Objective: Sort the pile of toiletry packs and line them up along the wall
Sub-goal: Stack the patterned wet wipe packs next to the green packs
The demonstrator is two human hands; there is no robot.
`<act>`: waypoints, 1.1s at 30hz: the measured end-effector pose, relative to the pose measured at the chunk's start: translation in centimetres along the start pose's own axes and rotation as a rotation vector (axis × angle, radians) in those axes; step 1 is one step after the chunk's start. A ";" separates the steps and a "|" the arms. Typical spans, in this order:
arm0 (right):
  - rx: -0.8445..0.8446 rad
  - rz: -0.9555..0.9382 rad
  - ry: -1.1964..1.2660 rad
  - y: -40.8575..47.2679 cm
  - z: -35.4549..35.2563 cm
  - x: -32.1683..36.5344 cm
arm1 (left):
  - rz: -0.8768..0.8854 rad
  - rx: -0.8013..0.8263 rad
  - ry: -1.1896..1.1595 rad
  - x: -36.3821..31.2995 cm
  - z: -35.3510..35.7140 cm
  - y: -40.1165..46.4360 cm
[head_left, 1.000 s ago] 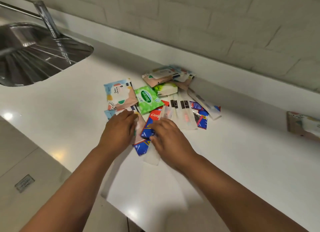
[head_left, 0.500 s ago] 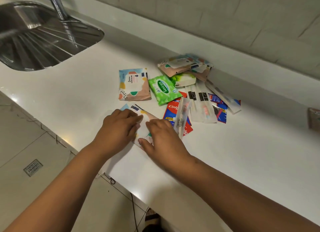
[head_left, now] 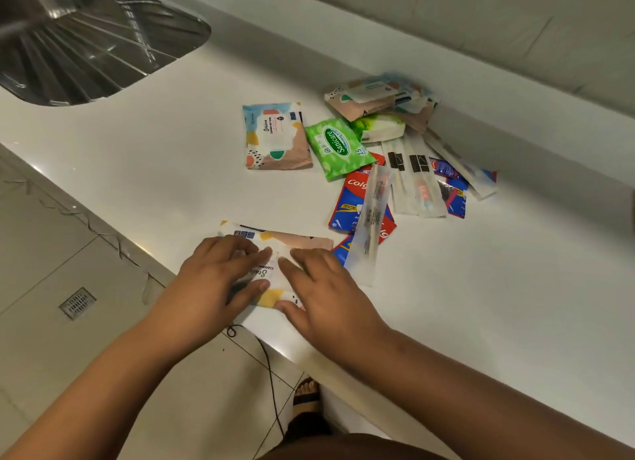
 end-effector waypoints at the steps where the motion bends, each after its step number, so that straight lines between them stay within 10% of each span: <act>1: -0.012 -0.016 -0.007 -0.2 0.0 0.2 | -0.003 -0.005 0.005 -0.1 0.0 -0.4; 33: 0.074 -0.017 0.152 -20.0 -9.6 -9.7 | -0.113 -0.084 0.032 -22.3 7.0 -7.1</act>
Point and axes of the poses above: each hand's wrist, its own y-axis towards the middle knuckle, its own z-axis out of the palm, x = y × z, the point moved 8 cm from there along y, towards the middle knuckle, and after that the axes turned 5 degrees about -x, right-handed, at the moved point
